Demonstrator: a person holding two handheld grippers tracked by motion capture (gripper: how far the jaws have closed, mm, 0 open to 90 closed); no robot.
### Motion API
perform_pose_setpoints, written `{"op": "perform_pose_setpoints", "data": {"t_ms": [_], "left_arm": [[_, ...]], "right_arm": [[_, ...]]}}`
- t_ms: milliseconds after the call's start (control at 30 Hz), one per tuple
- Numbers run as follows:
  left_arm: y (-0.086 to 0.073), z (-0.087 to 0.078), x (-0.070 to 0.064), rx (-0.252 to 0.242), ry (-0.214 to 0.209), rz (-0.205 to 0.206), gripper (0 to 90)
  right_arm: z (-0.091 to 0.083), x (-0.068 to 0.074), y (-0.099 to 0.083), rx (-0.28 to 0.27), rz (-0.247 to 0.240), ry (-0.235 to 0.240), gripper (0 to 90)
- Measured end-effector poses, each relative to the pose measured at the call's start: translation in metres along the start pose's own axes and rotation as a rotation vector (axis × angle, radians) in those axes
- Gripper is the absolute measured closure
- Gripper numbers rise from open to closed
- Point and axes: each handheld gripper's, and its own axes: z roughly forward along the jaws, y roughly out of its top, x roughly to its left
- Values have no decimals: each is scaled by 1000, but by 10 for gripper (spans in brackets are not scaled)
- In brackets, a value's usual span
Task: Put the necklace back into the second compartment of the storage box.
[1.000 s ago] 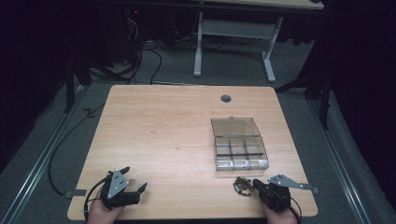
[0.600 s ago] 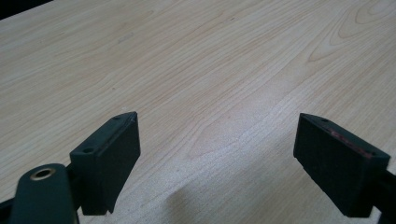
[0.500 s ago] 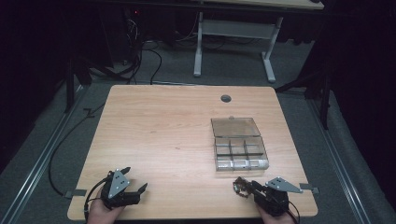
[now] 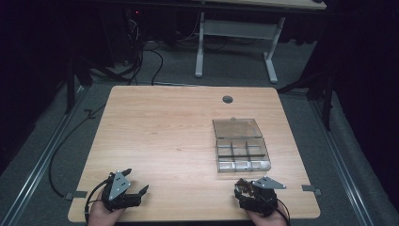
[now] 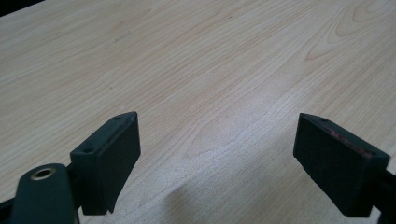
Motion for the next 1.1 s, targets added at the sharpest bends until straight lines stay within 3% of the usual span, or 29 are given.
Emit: {"op": "perform_pose_setpoints", "data": {"t_ms": [33, 100, 133, 167, 200, 233, 267, 300, 400, 433, 533, 667, 733, 833, 967, 1100], "left_arm": [[0, 0, 0, -2, -2, 2, 153], [0, 0, 0, -2, -2, 2, 153], [0, 0, 0, -1, -2, 1, 153], [0, 0, 0, 0, -2, 1, 153], [0, 0, 0, 0, -2, 2, 154], [0, 0, 0, 0, -2, 2, 154], [0, 0, 0, 2, -1, 3, 154], [0, 0, 0, 2, -1, 3, 154], [0, 0, -1, 2, 0, 4, 154], [0, 0, -1, 3, 0, 3, 154], [0, 0, -1, 1, 0, 2, 154], [0, 0, -1, 0, 1, 3, 154], [0, 0, -1, -1, 3, 4, 154], [0, 0, -1, 2, 3, 5, 154], [0, 0, -1, 3, 4, 5, 154], [0, 0, -1, 6, 4, 4, 154]], "right_arm": [[-1, 1, -1, -2, -14, -28, 339], [-2, 1, -2, -6, -18, -40, 393], [-4, -2, -3, -13, -15, -43, 502], [-4, -2, -3, -13, -15, -43, 502], [-7, -4, -4, -12, -6, -43, 619], [-7, -4, -4, -12, -6, -43, 619], [-10, -6, -5, -11, -2, -48, 706], [-11, -7, -6, -13, -1, -46, 735], [-13, -9, -7, -11, 0, -51, 748], [-13, -11, -8, -12, 15, -41, 678], [-18, -14, -8, -33, 29, -24, 626], [-36, -19, -4, -106, 52, -46, 570], [-41, -25, -5, -127, 58, -77, 586], [-39, -39, -9, -115, 94, -115, 656], [-30, -46, -14, -75, 100, -109, 752], [-29, -46, -13, -67, 101, -106, 751]]}}
